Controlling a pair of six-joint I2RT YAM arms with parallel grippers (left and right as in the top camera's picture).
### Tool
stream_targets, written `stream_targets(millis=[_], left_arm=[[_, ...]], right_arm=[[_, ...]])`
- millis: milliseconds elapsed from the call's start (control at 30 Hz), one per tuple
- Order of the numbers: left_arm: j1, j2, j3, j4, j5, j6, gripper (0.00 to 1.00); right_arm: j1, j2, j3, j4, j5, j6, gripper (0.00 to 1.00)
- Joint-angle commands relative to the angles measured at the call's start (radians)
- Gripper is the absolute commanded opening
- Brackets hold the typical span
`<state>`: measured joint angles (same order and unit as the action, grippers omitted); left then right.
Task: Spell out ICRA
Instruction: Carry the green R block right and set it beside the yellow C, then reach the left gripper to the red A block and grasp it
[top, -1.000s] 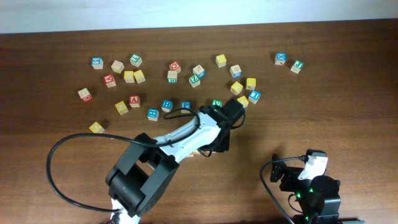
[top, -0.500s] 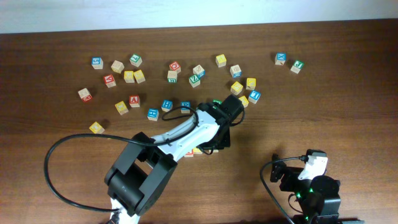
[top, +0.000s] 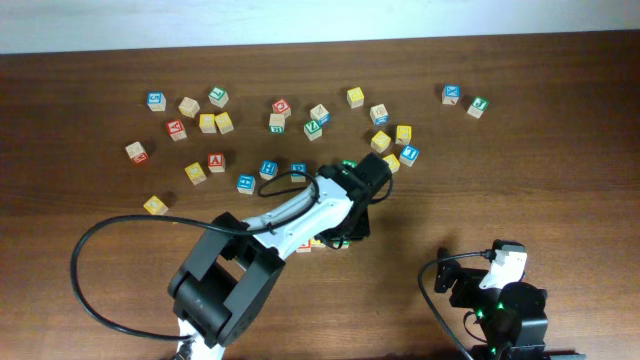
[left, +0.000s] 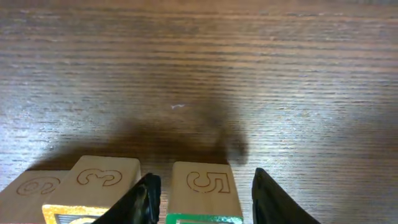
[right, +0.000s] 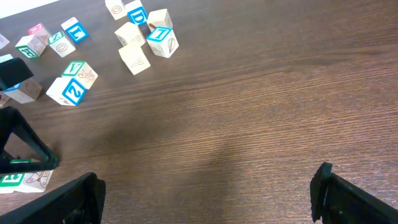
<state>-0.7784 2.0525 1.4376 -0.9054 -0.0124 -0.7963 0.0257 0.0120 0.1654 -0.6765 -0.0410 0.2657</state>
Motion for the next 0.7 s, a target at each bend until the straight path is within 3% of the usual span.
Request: stream_targets(millis=[0,267,367,567,667], left_arm=[[0.003,0.012,0.034,0.001,-0.055,0.013,0.43],[0.035,0.012,0.097,0.090,-0.102,0.095,0.43],[0.102,0.012,0.244,-0.021,-0.126,0.176,0.42],[0.301,0.009,0.669,-0.418,-0.354,0.216,0.47],[0.441,0.009,0.703,-0.496,-0.343,0.226,0.50]], right_arm=[[-0.006,-0.005,0.003,-0.002,0.012,-0.003,0.98],[-0.006,-0.005,0.003,-0.002,0.012,-0.003,0.98],[-0.006,-0.005,0.003,-0.002,0.012,-0.003,0.98],[-0.006,-0.005,0.003,-0.002,0.012,-0.003,0.98],[-0.006,-0.005,0.003,-0.002,0.012,-0.003,0.98]])
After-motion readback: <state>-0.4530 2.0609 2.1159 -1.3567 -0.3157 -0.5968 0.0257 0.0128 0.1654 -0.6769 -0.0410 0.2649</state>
